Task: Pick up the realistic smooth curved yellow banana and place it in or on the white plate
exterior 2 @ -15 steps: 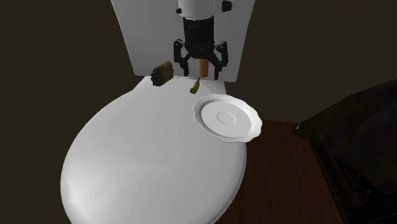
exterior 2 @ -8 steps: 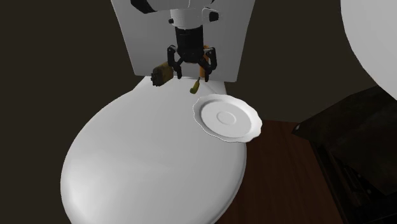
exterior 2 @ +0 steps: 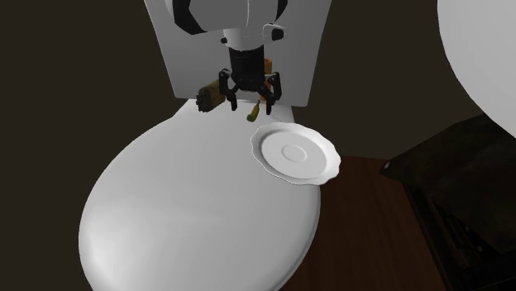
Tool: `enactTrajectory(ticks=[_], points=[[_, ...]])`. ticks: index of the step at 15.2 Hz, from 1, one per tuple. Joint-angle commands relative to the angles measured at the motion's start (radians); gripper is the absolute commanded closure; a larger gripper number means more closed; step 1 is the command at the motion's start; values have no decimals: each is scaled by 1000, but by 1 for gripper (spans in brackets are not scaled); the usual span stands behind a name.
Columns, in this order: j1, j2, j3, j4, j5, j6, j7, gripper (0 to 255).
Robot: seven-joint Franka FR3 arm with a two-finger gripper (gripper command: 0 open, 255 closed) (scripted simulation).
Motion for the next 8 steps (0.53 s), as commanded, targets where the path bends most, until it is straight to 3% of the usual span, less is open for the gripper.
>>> enactTrajectory(ticks=[1, 3, 4, 8], points=[[0, 0, 0, 0, 0, 1, 0, 0], [0, 0, 0, 0, 0, 0, 0, 0], [0, 0, 0, 0, 0, 0, 0, 255], [0, 0, 0, 0, 0, 0, 0, 255]])
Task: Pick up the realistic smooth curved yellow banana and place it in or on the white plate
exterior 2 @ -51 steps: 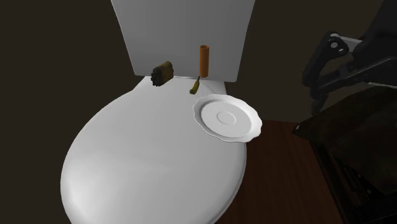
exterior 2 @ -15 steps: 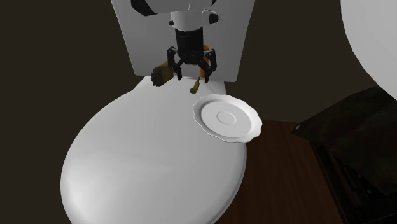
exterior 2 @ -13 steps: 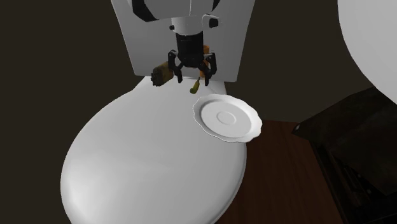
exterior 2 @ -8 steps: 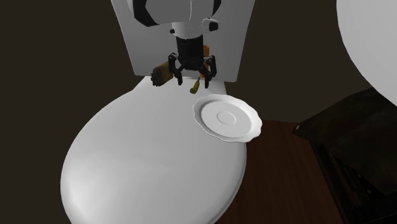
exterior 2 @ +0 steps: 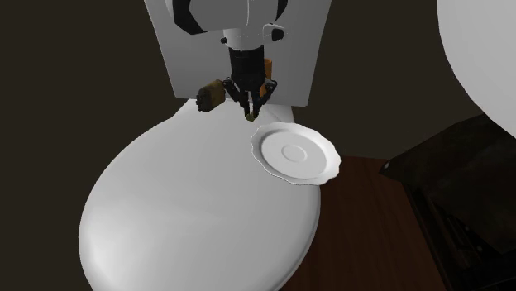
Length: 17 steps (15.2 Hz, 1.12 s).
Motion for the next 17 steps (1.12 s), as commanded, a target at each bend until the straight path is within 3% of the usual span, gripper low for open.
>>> enactTrajectory(ticks=[1, 5, 17], points=[[0, 0, 0, 0, 0, 0, 0, 255], [0, 0, 0, 0, 0, 0, 0, 255], [1, -35, 8, 116, 21, -146, -19, 255]])
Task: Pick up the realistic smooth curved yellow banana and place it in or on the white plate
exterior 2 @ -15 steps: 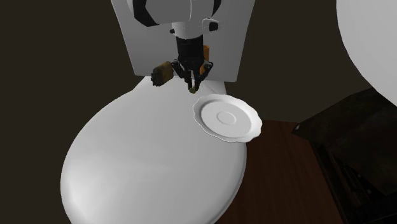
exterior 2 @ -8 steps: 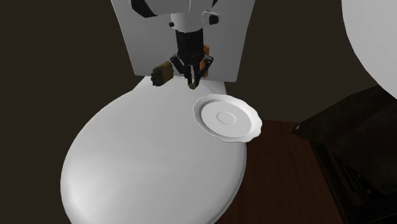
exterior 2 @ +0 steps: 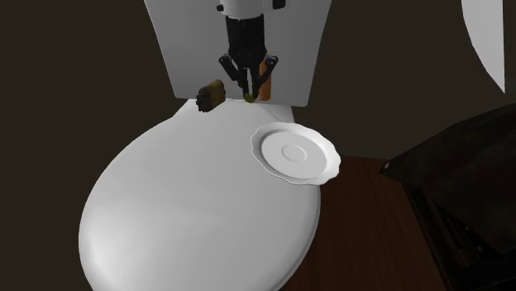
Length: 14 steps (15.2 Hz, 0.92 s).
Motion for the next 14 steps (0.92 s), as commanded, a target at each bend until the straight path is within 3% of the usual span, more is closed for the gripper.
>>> enactTrajectory(ticks=[1, 5, 14], points=[[0, -2, 1, 26, 2, -28, -4, 255], [3, -6, 2, 67, 5, -72, -8, 255], [-133, -343, -51, -340, 131, 37, -204, 255]])
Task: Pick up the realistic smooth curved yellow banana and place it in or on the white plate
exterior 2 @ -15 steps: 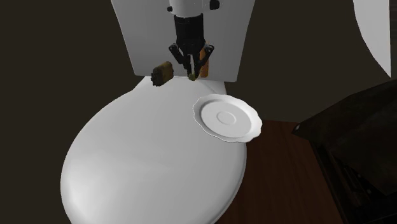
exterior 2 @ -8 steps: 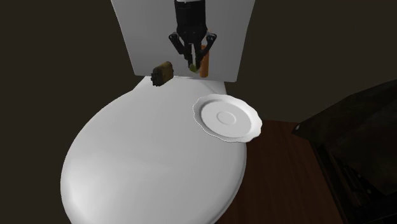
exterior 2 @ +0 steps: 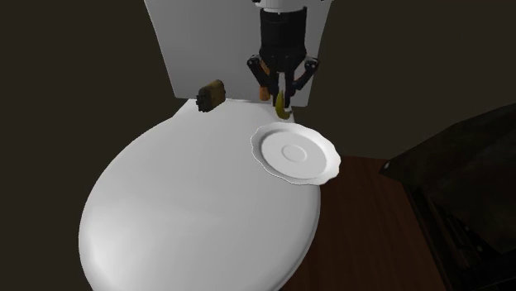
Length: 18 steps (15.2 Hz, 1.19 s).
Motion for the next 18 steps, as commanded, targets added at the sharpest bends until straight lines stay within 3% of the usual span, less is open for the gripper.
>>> enactTrajectory(ticks=[1, 3, 18], points=[[-22, -64, -21, -67, 22, 10, -51, 255], [-35, -118, -41, -124, 37, 18, -91, 255], [-33, -67, -35, -258, 18, 200, -69, 255]])
